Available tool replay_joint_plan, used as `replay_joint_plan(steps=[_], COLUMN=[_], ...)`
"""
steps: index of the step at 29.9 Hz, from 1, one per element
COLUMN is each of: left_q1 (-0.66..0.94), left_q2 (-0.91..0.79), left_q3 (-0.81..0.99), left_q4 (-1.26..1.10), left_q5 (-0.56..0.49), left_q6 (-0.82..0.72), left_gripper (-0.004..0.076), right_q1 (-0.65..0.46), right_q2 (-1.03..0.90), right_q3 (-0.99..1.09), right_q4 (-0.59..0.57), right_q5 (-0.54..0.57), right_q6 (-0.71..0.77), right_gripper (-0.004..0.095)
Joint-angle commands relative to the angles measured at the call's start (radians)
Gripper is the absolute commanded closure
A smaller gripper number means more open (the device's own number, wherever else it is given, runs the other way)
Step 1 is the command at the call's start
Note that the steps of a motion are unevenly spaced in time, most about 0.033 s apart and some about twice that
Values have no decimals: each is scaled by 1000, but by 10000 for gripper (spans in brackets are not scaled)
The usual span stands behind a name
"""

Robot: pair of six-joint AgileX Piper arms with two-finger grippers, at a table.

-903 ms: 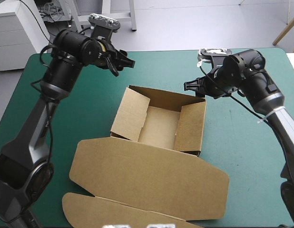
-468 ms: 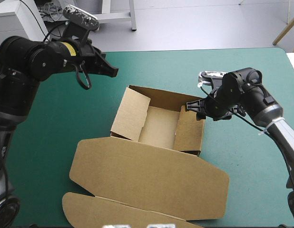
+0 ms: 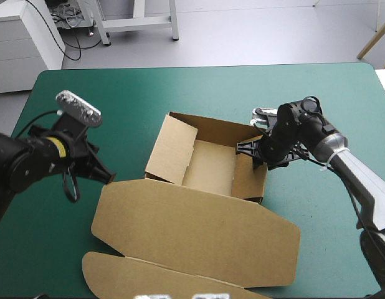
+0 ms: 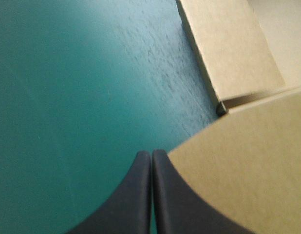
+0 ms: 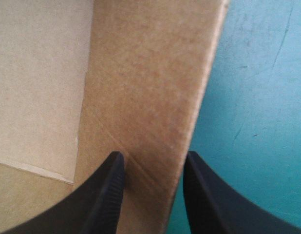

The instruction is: Fold the box

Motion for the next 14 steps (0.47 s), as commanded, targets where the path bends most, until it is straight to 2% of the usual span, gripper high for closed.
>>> replay_joint_plan(steps=[1, 9, 14], left_q1=[-2, -2, -2], left_q2=[-111, -310, -406], left_q3=[110, 371, 515], left_q4=[14, 14, 17], left_q5=[-60, -121, -149], left_q6=[-6, -29, -29], left_gripper=[734, 734, 734], right_q1=[-3, -3, -3], right_q2=[-15, 26, 37], right_q3=[-18, -16, -16], right_q4=[6, 7, 5], right_q5=[-13, -18, -34], right_q6=[-10, -10, 19], right_gripper=[578, 599, 646])
